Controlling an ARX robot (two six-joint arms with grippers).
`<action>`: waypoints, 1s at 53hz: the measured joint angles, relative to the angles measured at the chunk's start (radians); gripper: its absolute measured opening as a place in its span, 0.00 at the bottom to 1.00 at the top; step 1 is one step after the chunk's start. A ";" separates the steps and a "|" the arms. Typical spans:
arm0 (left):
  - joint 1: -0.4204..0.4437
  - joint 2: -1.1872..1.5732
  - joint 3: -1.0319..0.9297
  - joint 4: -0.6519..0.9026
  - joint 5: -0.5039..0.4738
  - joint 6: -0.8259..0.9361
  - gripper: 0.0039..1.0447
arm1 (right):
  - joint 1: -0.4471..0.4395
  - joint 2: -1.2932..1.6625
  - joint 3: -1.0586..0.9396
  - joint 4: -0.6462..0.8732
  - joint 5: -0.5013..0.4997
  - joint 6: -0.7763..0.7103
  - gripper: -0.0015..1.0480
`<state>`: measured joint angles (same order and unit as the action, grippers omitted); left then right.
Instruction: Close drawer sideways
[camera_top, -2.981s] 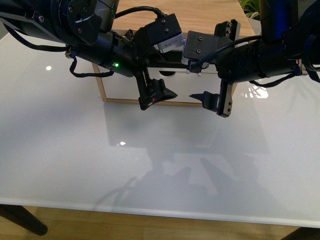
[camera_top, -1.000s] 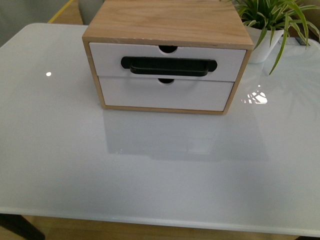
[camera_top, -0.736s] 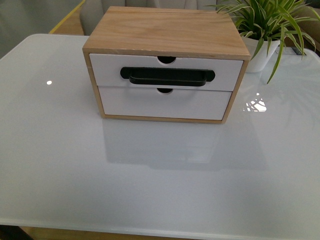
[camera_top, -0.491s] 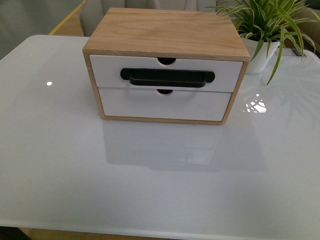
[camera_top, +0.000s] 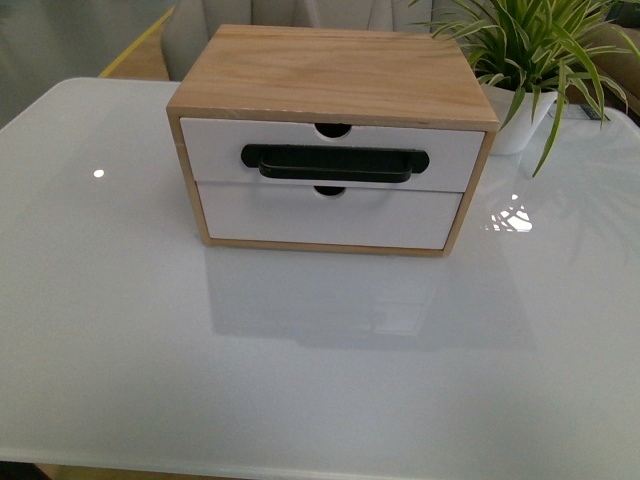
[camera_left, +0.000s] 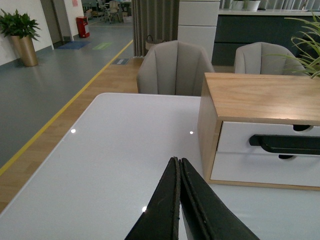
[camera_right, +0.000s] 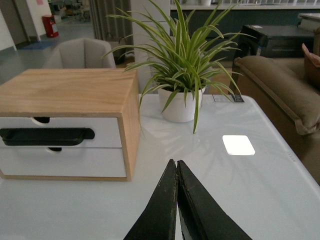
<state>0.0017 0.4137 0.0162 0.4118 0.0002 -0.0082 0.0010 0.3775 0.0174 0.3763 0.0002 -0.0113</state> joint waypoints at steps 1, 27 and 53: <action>0.000 -0.010 0.000 -0.009 0.000 0.000 0.01 | 0.000 -0.009 0.000 -0.009 0.000 0.000 0.02; 0.000 -0.200 0.000 -0.196 0.000 0.000 0.01 | 0.000 -0.182 0.000 -0.180 0.000 0.000 0.02; 0.000 -0.407 0.000 -0.410 0.000 0.001 0.01 | 0.000 -0.372 0.000 -0.375 0.000 0.000 0.02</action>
<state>0.0017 0.0063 0.0162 0.0017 -0.0002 -0.0074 0.0010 0.0059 0.0177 0.0017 0.0002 -0.0109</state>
